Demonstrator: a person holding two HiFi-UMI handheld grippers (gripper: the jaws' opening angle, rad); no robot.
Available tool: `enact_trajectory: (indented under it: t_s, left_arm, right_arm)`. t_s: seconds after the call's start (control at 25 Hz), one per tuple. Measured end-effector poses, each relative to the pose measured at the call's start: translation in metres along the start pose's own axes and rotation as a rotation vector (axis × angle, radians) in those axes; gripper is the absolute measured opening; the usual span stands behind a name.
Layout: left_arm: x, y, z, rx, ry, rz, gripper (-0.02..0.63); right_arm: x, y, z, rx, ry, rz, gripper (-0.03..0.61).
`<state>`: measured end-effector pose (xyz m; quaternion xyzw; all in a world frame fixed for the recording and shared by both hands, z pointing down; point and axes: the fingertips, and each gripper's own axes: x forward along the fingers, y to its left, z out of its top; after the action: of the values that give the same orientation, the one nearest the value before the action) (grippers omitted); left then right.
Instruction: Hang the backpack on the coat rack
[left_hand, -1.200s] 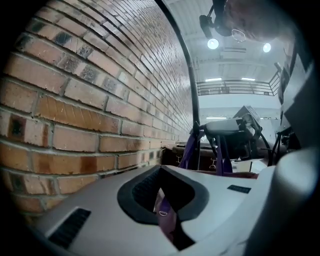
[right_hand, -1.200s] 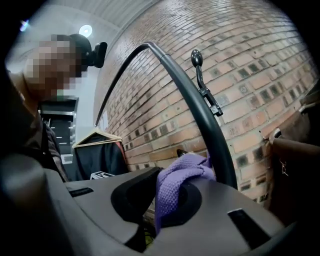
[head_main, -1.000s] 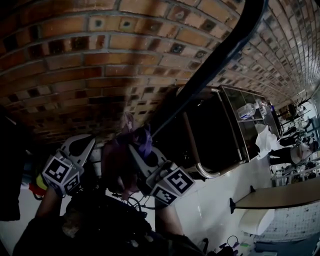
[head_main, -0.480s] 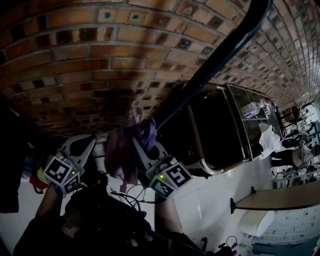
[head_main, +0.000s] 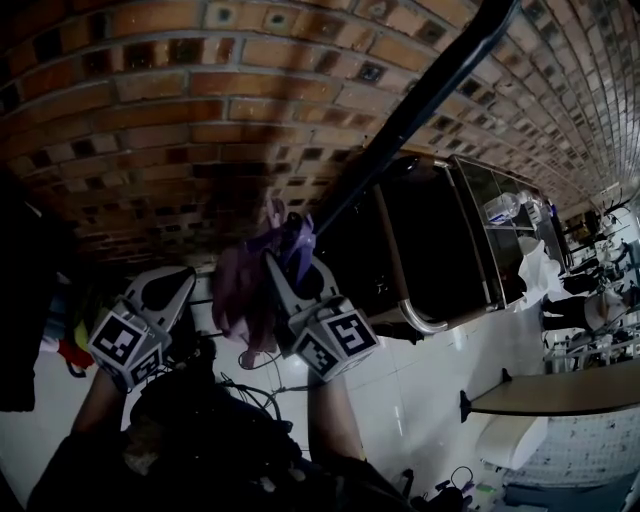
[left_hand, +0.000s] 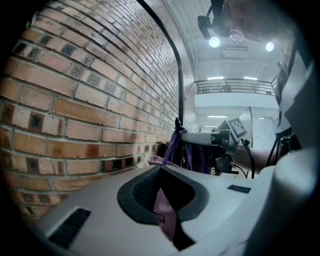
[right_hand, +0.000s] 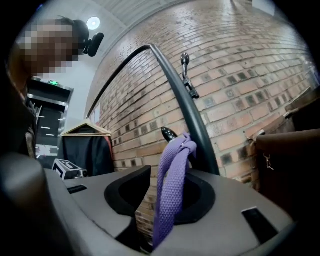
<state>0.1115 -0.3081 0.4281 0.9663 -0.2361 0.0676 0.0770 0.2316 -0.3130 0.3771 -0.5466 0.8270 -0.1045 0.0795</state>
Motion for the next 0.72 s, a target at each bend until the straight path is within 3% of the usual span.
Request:
enact_trajectory:
  t_s: [0.16,0.44,0.72]
  left_arm:
    - [-0.009,-0.007,-0.002,-0.001,-0.004,0.005,0.031]
    - [-0.021,-0.025,0.001,0.005,-0.024,0.02,0.031]
    - [-0.045,-0.062,0.003,0.031,-0.044,0.038,0.031]
  right_arm:
    - [-0.02,-0.014,0.005,-0.012,-0.042,-0.081,0.119]
    - [-0.062,-0.013,-0.003,-0.072,-0.021,-0.147,0.123]
    - [-0.117,0.015,0.005,-0.076,-0.079,-0.158,0.121]
